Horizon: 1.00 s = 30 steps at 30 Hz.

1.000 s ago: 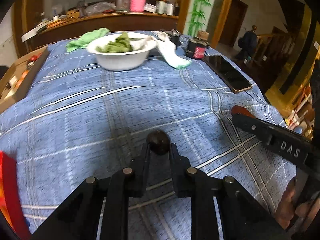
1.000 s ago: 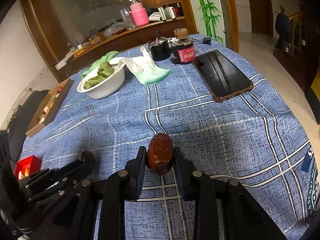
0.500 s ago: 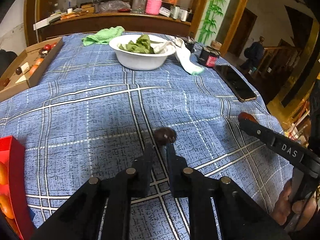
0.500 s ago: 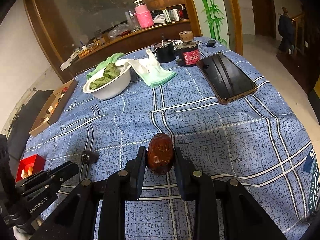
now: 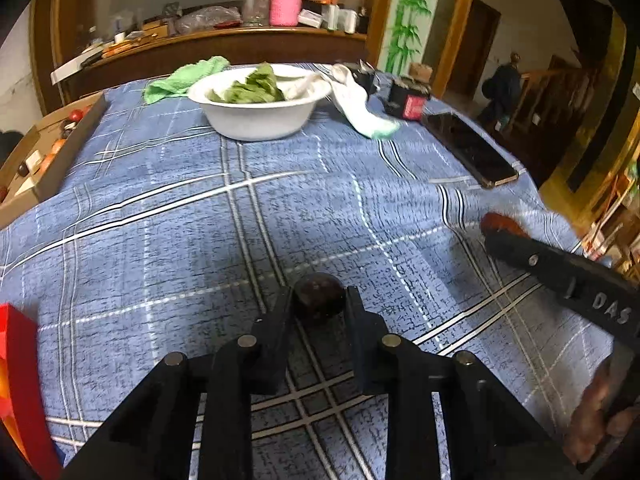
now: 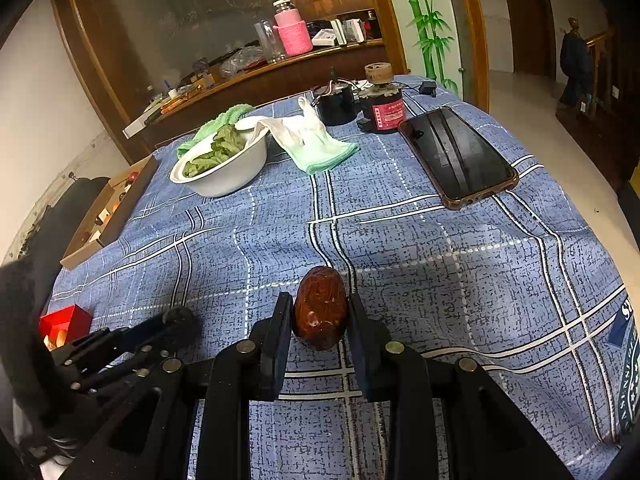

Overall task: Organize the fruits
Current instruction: 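Carry the plum and red date over the red tray and open both tools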

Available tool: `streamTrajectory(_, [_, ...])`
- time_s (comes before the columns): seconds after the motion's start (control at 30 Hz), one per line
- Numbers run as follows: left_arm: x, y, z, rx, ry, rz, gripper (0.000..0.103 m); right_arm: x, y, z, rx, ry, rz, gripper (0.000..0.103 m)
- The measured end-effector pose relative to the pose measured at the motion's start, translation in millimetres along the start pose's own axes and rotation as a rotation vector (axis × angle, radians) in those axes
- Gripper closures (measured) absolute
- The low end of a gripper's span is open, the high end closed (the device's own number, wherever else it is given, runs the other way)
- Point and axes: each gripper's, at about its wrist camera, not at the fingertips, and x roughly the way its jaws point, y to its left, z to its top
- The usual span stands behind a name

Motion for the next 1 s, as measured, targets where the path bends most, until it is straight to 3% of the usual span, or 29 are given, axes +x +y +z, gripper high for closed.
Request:
streamTrajectory(0.17, [-37, 19, -8, -0.067, -0.038, 0.000, 0.080, -1, 7, -2, -0.030, -0.011, 0.019, 0.075])
streamTrajectory(0.33, [-105, 65, -32, -0.193, -0.117, 0.022, 0.079, -7, 22, -8, -0.094, -0.044, 0.039, 0.075])
streamTrajectory(0.43, [-142, 108, -55, -0.304, -0.152, 0.056, 0.079, -12, 40, -15, -0.146, -0.061, 0.053, 0.074])
streamTrajectory(0.5, [-161, 135, -73, -0.350, -0.164, 0.117, 0.079, -16, 57, -18, -0.170, -0.045, 0.081, 0.074])
streamTrajectory(0.7, [-198, 204, -122, -0.507, -0.180, 0.213, 0.079, -31, 145, -39, -0.277, 0.053, 0.286, 0.074])
streamTrajectory(0.9, [-210, 231, -154, -0.576, -0.159, 0.235, 0.079, -24, 248, -74, -0.401, 0.174, 0.446, 0.073])
streamTrajectory(1.0, [-215, 241, -164, -0.601, -0.155, 0.234, 0.079, -14, 283, -87, -0.431, 0.221, 0.480, 0.073])
